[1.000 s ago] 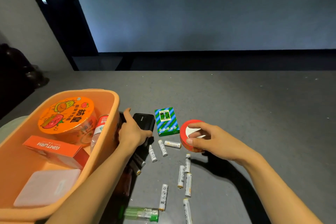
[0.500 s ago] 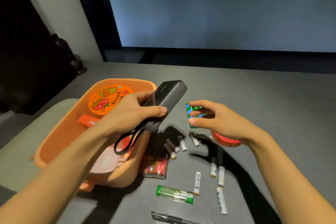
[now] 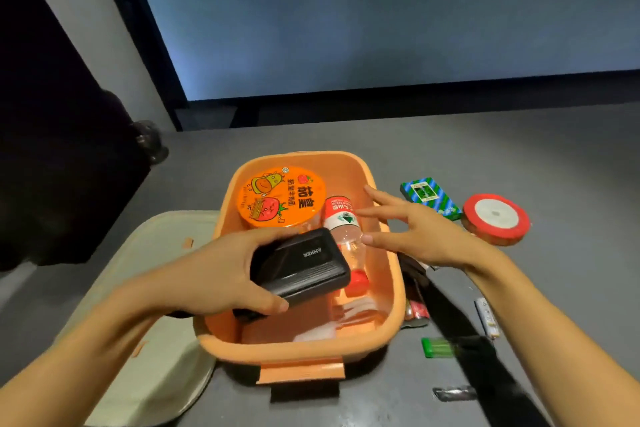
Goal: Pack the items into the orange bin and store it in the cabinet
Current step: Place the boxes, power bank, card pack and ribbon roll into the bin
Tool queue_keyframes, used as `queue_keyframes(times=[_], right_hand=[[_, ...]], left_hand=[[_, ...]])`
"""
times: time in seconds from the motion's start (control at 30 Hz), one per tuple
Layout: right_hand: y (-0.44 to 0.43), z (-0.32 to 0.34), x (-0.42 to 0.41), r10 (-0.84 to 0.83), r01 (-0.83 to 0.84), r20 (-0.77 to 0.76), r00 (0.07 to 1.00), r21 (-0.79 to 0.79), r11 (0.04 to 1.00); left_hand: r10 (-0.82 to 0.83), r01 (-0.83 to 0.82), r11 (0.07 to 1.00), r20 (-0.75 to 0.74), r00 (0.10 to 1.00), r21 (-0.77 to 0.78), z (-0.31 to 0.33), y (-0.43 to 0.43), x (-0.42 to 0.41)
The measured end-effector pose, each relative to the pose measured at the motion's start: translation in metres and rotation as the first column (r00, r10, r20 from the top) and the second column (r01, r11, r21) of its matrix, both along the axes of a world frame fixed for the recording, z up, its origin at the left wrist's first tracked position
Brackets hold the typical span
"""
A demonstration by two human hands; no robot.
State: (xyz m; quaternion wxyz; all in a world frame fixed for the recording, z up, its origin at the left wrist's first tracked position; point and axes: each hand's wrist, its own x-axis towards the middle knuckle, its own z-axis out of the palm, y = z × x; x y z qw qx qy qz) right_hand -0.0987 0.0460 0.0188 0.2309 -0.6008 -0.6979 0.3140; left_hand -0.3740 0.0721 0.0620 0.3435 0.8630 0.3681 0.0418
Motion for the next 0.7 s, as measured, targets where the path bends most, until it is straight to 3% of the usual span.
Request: queue_keyframes(times=[0.1,0.17,0.5,0.7], right_hand=[[-0.006,0.0,0.0,-0.037,0.023,0.19,0.981,0.077,0.997],[-0.008,0.0,0.0,-0.038,0.022,0.236,0.971,0.069,0.997],[-0.006,-0.001,0.002,-0.009,0.011,0.077,0.997,-0.025,1.0],[-0.005,-0.006,0.005,0.01,-0.01,0.061,0.998,-0.003,1.0]], left_hand=[[-0.13,0.13,0.991,-0.014,0.991,-0.013,-0.003,0.004,0.007],[-0.162,0.162,0.987,-0.01,0.987,-0.017,-0.003,0.008,0.011],[-0.315,0.31,0.949,-0.165,0.935,-0.058,-0.017,0.006,0.022],[-0.266,0.261,0.964,-0.187,0.946,-0.052,-0.041,0.0,0.031]])
